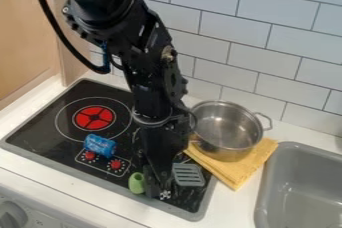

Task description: Moved the green spatula to the top between the two burners

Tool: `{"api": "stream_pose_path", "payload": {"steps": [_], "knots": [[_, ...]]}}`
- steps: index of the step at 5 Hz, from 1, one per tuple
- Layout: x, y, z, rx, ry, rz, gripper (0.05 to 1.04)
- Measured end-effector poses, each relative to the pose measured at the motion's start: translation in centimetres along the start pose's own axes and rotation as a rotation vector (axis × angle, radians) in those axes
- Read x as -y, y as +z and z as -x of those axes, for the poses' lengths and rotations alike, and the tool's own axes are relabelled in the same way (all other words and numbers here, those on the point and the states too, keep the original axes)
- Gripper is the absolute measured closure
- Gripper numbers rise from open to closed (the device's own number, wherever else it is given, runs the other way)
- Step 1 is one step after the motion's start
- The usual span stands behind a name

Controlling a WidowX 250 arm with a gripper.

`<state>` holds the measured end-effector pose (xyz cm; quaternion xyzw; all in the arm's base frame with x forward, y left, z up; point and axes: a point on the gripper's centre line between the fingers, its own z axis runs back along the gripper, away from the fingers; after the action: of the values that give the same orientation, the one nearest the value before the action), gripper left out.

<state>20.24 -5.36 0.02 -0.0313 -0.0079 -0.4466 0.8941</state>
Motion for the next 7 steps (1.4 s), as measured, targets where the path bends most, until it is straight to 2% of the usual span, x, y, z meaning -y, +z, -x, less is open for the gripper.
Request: {"api": "stream_pose_path", "payload": {"steps": [2,3,4,5,6,7], "knots": [[0.9,3.7,0.4,0.050,-0.009,-0.027,0.775],[1.2,5.1,1.1,0.050,-0.015,-0.021,0.775],[0.0,6.6,1.4,0.032,-0.046,-0.016,0.775],[-2.8,8.5,1.6,0.065,-0.063,-0.026,0.775],[-5.1,9.0,1.6,0.073,-0.090,-0.023,0.775],[-7.7,8.4,0.4,0.085,-0.176,-0.019,0.775]]}}
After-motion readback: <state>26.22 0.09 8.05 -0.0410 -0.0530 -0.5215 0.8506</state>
